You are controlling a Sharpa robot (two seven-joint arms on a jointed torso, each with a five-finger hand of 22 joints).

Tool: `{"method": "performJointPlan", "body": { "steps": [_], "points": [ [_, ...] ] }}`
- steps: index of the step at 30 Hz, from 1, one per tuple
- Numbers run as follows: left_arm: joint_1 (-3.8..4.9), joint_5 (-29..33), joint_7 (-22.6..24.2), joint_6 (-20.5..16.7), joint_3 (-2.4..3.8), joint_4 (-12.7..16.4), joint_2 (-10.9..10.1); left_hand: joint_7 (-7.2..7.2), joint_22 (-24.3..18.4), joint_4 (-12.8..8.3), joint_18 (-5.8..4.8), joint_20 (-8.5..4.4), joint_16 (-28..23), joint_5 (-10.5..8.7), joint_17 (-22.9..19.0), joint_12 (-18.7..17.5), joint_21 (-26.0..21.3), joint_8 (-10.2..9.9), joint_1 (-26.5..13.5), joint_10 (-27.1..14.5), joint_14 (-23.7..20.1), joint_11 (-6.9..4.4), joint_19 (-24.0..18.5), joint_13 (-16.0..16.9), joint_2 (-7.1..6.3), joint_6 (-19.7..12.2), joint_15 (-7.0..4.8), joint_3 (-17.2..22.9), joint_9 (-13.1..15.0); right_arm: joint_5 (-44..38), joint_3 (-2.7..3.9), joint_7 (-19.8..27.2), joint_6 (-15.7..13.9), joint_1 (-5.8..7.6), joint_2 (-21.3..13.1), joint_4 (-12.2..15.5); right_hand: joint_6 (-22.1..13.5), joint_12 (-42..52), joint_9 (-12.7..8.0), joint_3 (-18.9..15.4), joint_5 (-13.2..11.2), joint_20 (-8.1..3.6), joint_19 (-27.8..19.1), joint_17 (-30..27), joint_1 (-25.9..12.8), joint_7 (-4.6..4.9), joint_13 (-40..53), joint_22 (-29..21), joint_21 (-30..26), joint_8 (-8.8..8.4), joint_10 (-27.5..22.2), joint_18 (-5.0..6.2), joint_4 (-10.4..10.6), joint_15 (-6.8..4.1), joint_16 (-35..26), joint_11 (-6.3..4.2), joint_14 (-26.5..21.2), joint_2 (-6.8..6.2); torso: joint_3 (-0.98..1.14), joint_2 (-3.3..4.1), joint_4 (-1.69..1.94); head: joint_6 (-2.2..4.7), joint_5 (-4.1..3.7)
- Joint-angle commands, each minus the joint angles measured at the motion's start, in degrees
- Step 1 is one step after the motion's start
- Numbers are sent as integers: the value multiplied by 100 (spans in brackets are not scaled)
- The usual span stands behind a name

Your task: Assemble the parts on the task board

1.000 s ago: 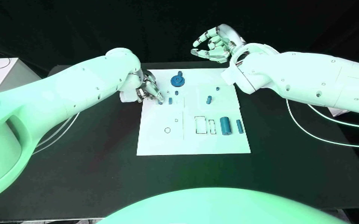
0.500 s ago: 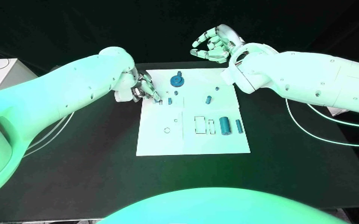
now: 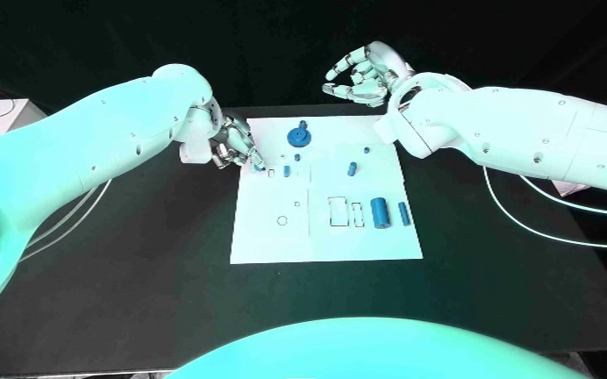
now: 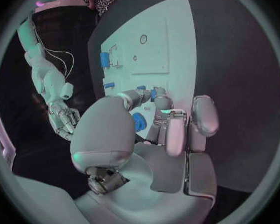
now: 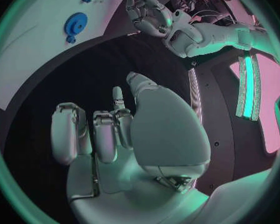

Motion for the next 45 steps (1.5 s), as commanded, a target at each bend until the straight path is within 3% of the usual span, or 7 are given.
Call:
{"method": "performJointPlan", "body": {
  "steps": [1,8,20,28,45],
  "points": [
    [14,308,22,517,9,-33,36,-4,-4,-1495,-29,-14,15,-2,974,25,19,13,-42,7,382,24,-5,5,-2,39,-34,1449,3,-61,3,12,76,-1,4,-1,-17,1,8,32,38,31,249,1217,-55,16,1060,1181,-28,-39,97,64,-3,41,-36,44,532,6,-5,8,-3,1,12],
    [11,262,23,642,9,-113,172,-10,27,-1522,-36,-20,23,41,993,49,40,5,-59,34,389,18,13,49,-8,65,-40,1462,8,-64,3,7,85,-2,20,-7,-17,1,8,32,38,31,249,1217,-55,16,1060,1181,-28,-39,97,64,-3,41,-36,44,532,6,-3,3,1,1,24],
    [-82,-551,107,183,-34,-137,360,-7,21,-1520,-34,-22,15,47,973,24,38,0,-72,5,381,19,5,-9,-5,68,-41,1458,9,-65,3,9,90,-2,37,-10,-17,1,8,32,38,31,249,1217,-55,16,1060,1181,-28,-39,97,64,-3,41,-36,44,532,6,7,4,-9,1,34],
    [-115,-914,103,200,-73,-152,418,-7,29,-1523,-36,-23,17,52,977,38,43,-3,-74,22,383,18,11,21,-5,69,-42,1458,10,-65,3,7,88,-2,41,-8,-17,1,8,32,38,31,249,1217,-55,16,1060,1181,-28,-39,97,64,-3,41,-36,44,532,6,6,8,-9,1,39],
    [-123,-1054,78,137,-81,-176,451,-8,26,-1528,-35,-23,18,56,980,43,42,-5,-75,28,384,18,8,32,-8,70,-43,1457,11,-65,3,8,89,-2,51,-7,-17,1,8,32,38,31,249,1217,-55,16,1060,1181,-28,-39,97,64,-3,41,-36,44,532,6,0,10,-4,1,36]
  ]
}}
